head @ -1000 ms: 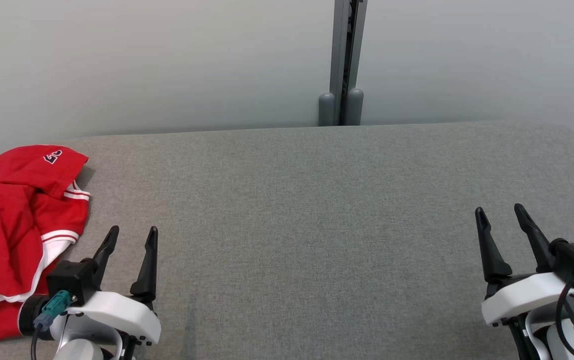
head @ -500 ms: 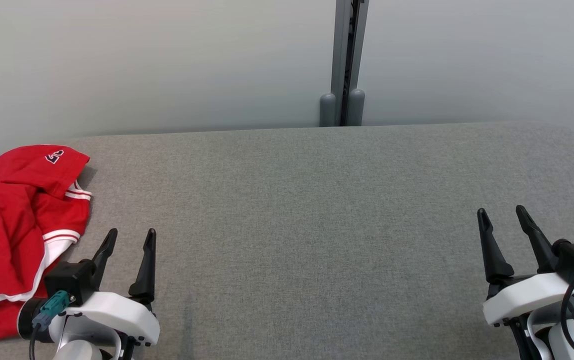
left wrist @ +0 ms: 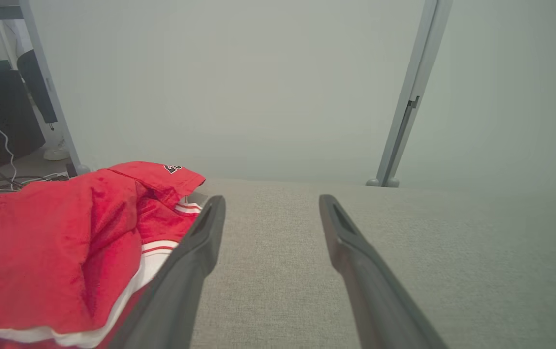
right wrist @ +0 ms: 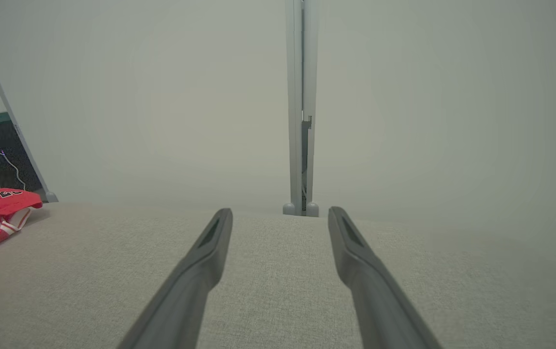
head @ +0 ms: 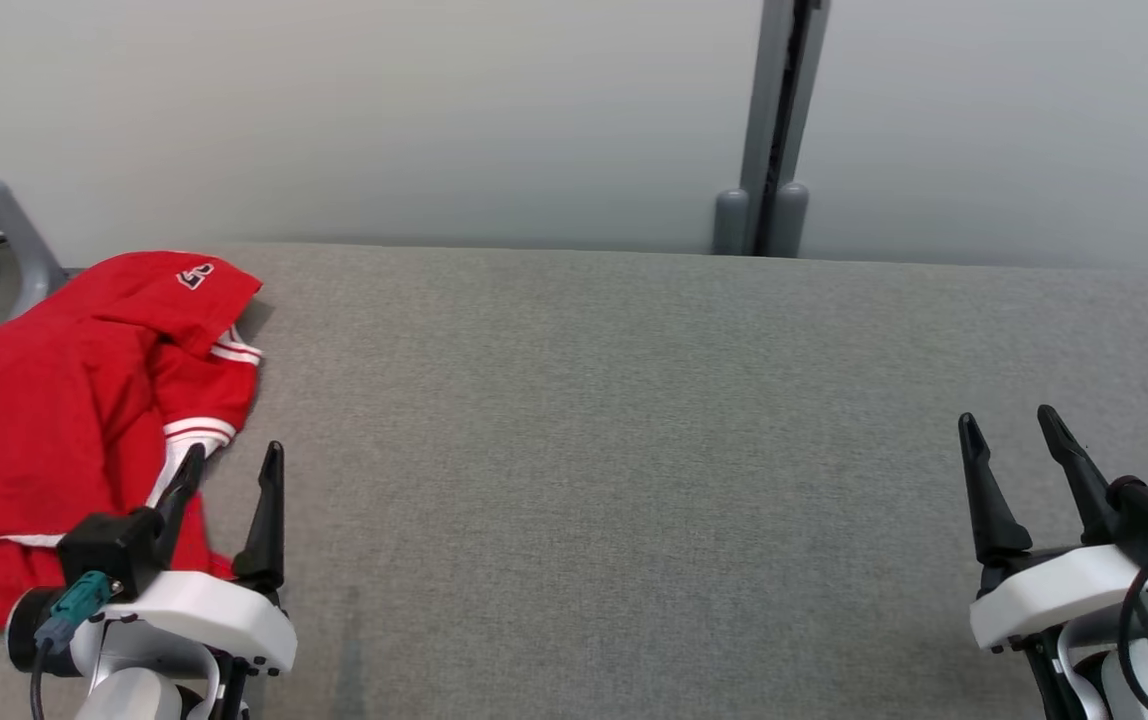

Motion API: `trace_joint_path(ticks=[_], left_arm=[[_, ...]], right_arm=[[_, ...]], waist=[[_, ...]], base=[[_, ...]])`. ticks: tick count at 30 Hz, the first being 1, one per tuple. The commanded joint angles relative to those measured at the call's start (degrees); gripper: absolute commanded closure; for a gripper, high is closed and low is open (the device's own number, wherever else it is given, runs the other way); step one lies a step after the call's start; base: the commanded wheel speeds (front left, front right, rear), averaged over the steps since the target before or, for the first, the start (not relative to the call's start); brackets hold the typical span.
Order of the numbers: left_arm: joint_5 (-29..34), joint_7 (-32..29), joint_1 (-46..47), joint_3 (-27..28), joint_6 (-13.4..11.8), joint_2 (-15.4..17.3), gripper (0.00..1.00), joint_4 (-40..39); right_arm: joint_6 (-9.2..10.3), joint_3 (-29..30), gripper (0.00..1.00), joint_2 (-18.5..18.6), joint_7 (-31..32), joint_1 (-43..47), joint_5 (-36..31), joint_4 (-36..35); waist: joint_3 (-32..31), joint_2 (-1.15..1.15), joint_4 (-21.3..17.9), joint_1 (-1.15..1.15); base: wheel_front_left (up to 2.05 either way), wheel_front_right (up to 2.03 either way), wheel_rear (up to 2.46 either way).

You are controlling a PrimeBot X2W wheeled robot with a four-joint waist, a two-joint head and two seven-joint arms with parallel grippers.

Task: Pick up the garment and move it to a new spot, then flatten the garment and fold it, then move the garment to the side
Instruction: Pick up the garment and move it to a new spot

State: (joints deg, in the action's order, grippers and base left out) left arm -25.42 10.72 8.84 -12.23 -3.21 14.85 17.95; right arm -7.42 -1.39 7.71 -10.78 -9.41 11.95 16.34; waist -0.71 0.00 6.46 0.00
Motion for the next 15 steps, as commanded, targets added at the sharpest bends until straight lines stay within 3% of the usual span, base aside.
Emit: trace_joint_path(ticks=[1,15], left_arm=[[-0.6,0.5,1.1,0.6,-0.5,0.5,0.0,0.1],[-2.6,1.7,1.2,3.4,-1.3,1.7,0.0,-0.4]], right_arm=[[-0.13,-0.3,0.0,0.0,0.1,0.2,-0.7,-0.6],[-0.13,-3.7,0.0,-1.6,1.4,-0.5,-0.7,-3.0]], waist=[[0.2,0.0,2.9,0.0],[0.4,0.0,16.5,0.0]], base=[[0.0,0.0,0.0],[0.0,0.0,0.0]])
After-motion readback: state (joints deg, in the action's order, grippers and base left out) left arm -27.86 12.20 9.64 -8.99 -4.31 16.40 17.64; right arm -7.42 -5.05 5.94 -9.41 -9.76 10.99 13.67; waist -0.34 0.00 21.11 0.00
